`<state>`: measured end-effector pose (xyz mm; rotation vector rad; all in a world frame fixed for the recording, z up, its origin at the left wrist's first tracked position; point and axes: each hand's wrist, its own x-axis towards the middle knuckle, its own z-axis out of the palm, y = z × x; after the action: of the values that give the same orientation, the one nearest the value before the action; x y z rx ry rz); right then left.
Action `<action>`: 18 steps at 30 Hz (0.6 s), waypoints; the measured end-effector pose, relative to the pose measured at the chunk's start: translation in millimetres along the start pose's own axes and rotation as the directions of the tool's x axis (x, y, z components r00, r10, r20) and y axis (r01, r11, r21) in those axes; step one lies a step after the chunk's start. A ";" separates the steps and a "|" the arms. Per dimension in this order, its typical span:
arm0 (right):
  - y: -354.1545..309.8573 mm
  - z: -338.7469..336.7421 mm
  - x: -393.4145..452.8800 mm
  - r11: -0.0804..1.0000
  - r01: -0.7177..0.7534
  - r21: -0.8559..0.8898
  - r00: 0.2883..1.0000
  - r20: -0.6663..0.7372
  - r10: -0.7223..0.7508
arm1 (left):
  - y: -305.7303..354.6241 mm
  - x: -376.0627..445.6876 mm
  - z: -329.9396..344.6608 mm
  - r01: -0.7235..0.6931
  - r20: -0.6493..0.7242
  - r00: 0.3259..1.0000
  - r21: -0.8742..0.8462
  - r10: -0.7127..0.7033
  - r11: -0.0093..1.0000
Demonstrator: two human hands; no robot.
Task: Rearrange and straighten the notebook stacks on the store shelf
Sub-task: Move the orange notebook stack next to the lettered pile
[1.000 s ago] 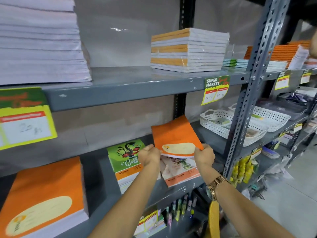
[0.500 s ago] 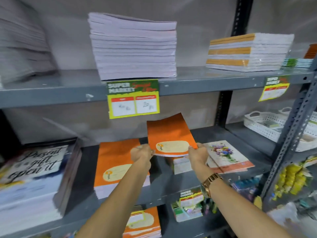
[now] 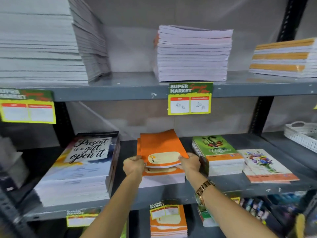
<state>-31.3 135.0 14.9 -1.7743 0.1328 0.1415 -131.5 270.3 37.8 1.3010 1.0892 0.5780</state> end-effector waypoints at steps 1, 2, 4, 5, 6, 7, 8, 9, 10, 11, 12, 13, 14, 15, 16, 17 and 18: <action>2.6 2.3 -1.2 0.997 0.002 -0.073 1.000 0.014 -0.001 | -3.1 0.6 -4.0 -0.014 0.010 1.000 0.048 0.014 0.999; 5.3 2.8 -2.5 0.988 0.005 -0.152 1.000 0.026 -0.001 | -6.7 1.3 -5.9 -0.040 0.024 0.999 0.096 0.038 0.995; 6.9 2.4 -6.6 0.950 0.041 -0.311 0.998 0.049 -0.027 | -13.1 1.9 -8.8 -0.118 0.055 0.992 0.170 0.110 0.978; 6.0 0.8 -8.1 0.915 0.081 -0.395 0.996 0.063 -0.061 | -14.4 0.6 -9.4 -0.163 0.065 0.986 0.210 0.152 0.964; 3.9 -1.3 -9.0 0.875 0.127 -0.467 0.992 0.074 -0.105 | -14.5 -0.9 -9.1 -0.214 0.071 0.977 0.261 0.203 0.941; 2.5 -4.4 -9.2 0.841 0.174 -0.512 0.985 0.075 -0.158 | -13.8 -3.5 -8.4 -0.266 0.076 0.964 0.329 0.256 0.906; 1.1 -9.0 -9.4 0.817 0.214 -0.536 0.975 0.067 -0.212 | -12.6 -6.6 -6.8 -0.315 0.076 0.947 0.412 0.312 0.855; -0.4 -14.1 -9.2 0.801 0.253 -0.543 0.961 0.049 -0.271 | -11.2 -10.0 -4.9 -0.357 0.076 0.926 0.490 0.369 0.795; -1.4 -21.3 -8.5 0.787 0.287 -0.546 0.945 0.025 -0.328 | -9.8 -14.3 -1.1 -0.396 0.085 0.903 0.544 0.420 0.740; -2.9 -28.0 -7.9 0.776 0.316 -0.546 0.927 0.002 -0.376 | -8.5 -18.4 2.7 -0.433 0.104 0.882 0.566 0.459 0.702; -3.8 -36.5 -6.0 0.762 0.339 -0.551 0.909 -0.018 -0.417 | -8.0 -23.6 9.2 -0.474 0.136 0.861 0.562 0.489 0.678; -4.7 -44.1 -4.0 0.747 0.360 -0.559 0.890 -0.033 -0.454 | -8.0 -28.6 15.6 -0.513 0.170 0.842 0.544 0.511 0.664; -5.4 -53.2 -1.9 0.731 0.373 -0.572 0.874 -0.049 -0.484 | -8.2 -34.9 23.0 -0.548 0.204 0.825 0.523 0.528 0.653; -6.0 -61.4 0.3 0.717 0.379 -0.585 0.860 -0.063 -0.506 | -9.0 -40.3 29.9 -0.574 0.235 0.810 0.505 0.537 0.645; -5.9 -71.6 2.9 0.707 0.377 -0.599 0.850 -0.080 -0.521 | -10.8 -46.2 38.6 -0.601 0.264 0.794 0.484 0.548 0.636; -5.4 -82.8 6.0 0.703 0.367 -0.609 0.845 -0.098 -0.526 | -12.9 -52.0 47.9 -0.628 0.293 0.775 0.462 0.560 0.626; -4.1 -93.2 8.9 0.698 0.355 -0.623 0.841 -0.113 -0.528 | -15.3 -57.7 56.4 -0.655 0.323 0.754 0.439 0.572 0.615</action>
<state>-19.7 44.5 36.5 -2.3865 -0.1664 -0.4917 -109.7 191.1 35.8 2.2249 0.6529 0.6892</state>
